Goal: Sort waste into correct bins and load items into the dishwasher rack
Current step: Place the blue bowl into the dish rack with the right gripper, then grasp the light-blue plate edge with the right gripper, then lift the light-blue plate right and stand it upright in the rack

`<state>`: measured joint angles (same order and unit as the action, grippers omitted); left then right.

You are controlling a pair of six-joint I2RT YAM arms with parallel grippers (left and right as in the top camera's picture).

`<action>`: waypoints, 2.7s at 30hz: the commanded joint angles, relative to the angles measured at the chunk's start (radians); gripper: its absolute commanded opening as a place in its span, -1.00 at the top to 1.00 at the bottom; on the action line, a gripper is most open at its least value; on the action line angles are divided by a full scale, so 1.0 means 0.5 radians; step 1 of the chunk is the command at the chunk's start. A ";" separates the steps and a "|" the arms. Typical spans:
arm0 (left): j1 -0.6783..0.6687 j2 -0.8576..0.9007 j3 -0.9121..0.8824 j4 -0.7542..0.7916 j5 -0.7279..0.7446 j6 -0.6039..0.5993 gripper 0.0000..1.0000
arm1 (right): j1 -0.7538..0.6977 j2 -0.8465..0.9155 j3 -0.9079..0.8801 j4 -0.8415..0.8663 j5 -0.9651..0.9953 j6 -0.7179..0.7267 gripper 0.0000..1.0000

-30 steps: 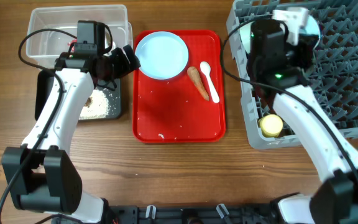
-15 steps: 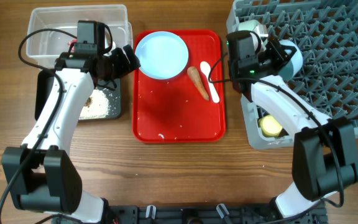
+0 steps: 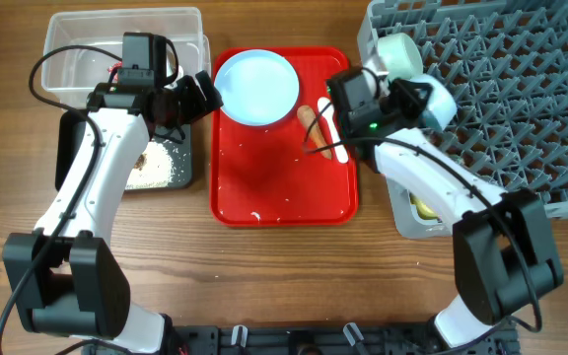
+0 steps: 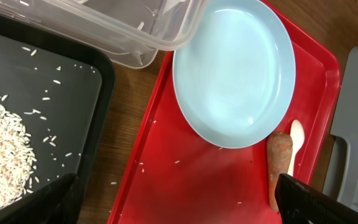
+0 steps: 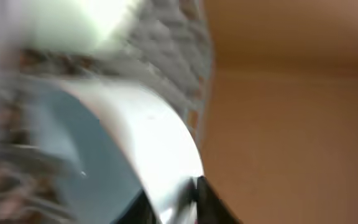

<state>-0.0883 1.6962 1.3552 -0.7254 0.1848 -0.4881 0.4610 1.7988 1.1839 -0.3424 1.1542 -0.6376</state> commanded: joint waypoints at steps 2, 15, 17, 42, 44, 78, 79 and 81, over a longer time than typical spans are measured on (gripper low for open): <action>0.012 -0.031 0.013 0.005 0.017 0.003 -0.99 | 0.130 0.031 -0.022 0.003 -0.438 0.034 0.00; 0.012 -0.031 0.013 0.005 0.017 0.003 -1.00 | 0.205 -0.403 0.044 0.486 -2.045 1.189 -1.00; 0.012 -0.031 0.013 0.005 0.017 0.003 -1.00 | 0.204 -0.468 0.043 0.274 -2.738 1.627 -0.99; 0.012 -0.031 0.013 0.005 0.017 0.003 -0.99 | 0.051 1.164 1.472 -0.507 -2.116 2.225 0.15; 0.012 -0.031 0.013 0.005 0.017 0.003 -1.00 | 0.051 1.202 1.472 -0.528 -2.087 2.233 0.15; 0.012 -0.031 0.013 0.005 0.017 0.003 -0.99 | -0.202 0.018 1.473 -0.717 0.083 1.530 0.91; 0.012 -0.031 0.013 0.005 0.017 0.003 -1.00 | -0.233 0.018 1.473 -0.722 0.113 1.464 0.92; 0.012 -0.031 0.013 0.005 0.017 0.003 -1.00 | -0.335 0.021 1.472 -0.764 0.066 1.372 0.91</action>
<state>-0.0883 1.6958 1.3552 -0.7258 0.1852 -0.4881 0.3466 1.8347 1.9175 -0.7097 1.0870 0.1410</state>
